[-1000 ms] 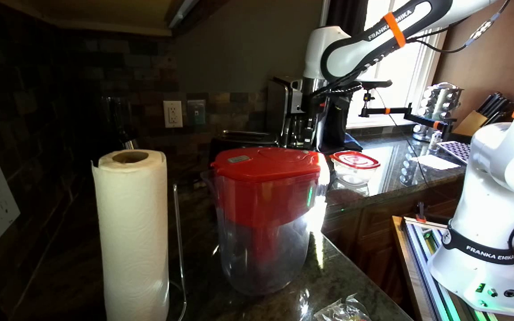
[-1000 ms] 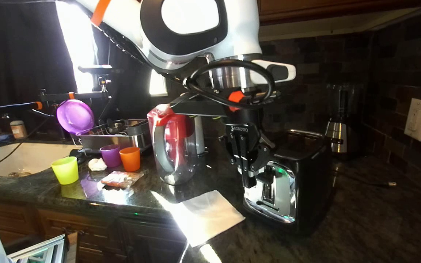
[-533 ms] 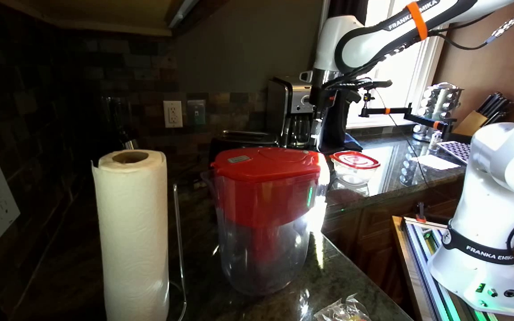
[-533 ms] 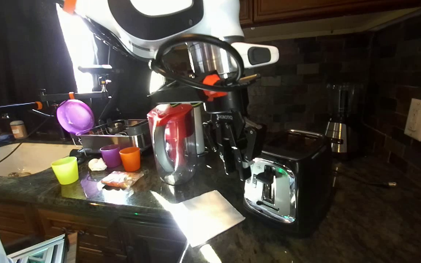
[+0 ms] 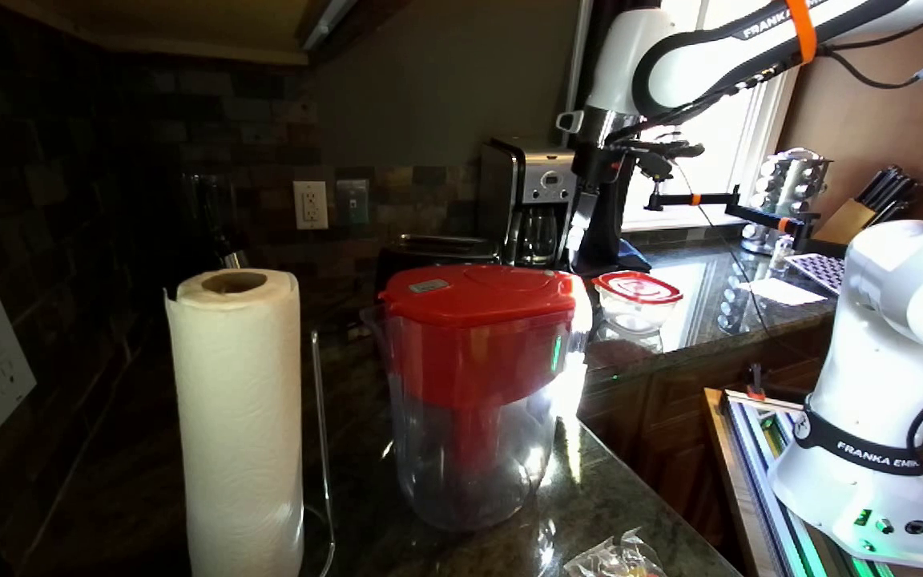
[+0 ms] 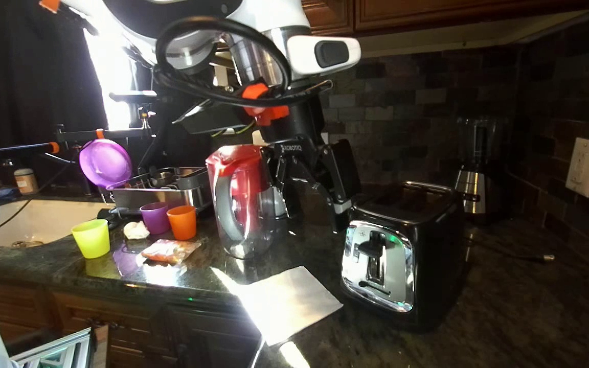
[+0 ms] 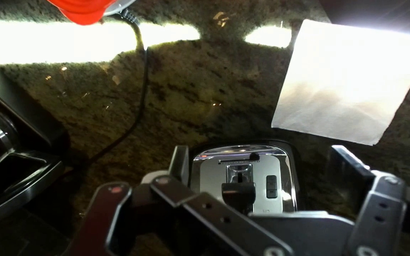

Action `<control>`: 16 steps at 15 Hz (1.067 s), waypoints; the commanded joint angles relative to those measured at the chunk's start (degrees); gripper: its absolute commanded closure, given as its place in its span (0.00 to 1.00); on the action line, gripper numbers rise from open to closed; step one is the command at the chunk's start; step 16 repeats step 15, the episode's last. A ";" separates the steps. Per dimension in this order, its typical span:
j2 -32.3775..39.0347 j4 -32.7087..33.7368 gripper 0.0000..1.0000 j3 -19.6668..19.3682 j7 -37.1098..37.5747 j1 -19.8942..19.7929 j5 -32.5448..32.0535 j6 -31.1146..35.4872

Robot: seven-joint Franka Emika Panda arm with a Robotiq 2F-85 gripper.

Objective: Push down the toaster lever

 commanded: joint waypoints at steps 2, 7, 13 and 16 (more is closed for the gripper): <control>-4.42 -3.64 0.00 0.10 0.83 0.43 0.33 2.67; -5.41 -4.96 0.00 0.11 0.79 1.00 0.65 4.92; -3.74 -3.06 0.00 0.03 0.20 0.95 0.05 3.88; -3.75 -3.07 0.00 0.03 0.20 0.96 0.06 3.88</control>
